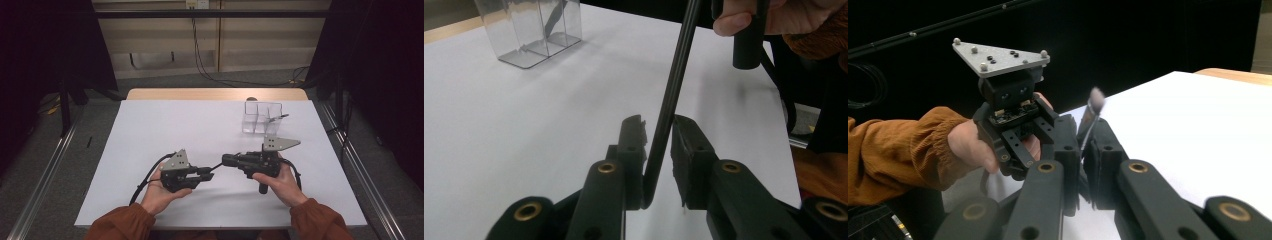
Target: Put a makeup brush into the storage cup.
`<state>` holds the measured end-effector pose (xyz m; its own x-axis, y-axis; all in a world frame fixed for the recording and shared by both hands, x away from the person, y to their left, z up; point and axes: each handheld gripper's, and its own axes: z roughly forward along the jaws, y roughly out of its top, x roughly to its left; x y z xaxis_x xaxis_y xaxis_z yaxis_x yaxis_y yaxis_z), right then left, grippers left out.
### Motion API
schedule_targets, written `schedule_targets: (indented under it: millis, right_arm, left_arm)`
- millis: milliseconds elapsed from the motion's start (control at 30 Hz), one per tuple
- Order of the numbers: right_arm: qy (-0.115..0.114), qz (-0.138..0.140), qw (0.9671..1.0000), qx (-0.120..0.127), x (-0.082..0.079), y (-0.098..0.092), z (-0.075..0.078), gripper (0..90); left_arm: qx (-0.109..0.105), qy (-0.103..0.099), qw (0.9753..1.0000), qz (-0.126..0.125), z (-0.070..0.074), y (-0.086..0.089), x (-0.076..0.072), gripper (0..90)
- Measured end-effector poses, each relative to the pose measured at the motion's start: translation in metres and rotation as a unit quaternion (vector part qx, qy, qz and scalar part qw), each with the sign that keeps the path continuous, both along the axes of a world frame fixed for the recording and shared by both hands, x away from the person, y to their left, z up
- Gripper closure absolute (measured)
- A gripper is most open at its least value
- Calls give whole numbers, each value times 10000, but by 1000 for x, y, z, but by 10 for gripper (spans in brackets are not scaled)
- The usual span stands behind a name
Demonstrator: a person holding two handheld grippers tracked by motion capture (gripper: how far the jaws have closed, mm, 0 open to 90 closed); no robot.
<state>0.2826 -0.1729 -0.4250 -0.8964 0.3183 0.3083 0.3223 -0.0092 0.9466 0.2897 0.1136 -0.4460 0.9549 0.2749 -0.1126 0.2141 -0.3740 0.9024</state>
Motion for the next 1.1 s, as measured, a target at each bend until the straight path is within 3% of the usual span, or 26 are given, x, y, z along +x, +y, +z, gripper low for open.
schedule_targets:
  millis: [233, 600, 767, 1100]
  right_arm:
    - [-4, -46, 10000, -32, 0, -2, 1, 862]
    - [-65, -164, 9998, 3, -1, -9, 4, 862]
    - [-40, -150, 9997, -165, 0, -9, 4, 863]
    - [68, -196, 9996, -202, 0, -16, 6, 864]
  left_arm:
    - [-70, 57, 9999, 99, -1, 3, 0, 679]
    - [-166, 43, 9987, 481, -1, 14, 0, 509]
    - [-187, 55, 9983, 554, 0, 15, -1, 448]
    - [-342, 110, 9951, 919, 6, 21, -1, 197]
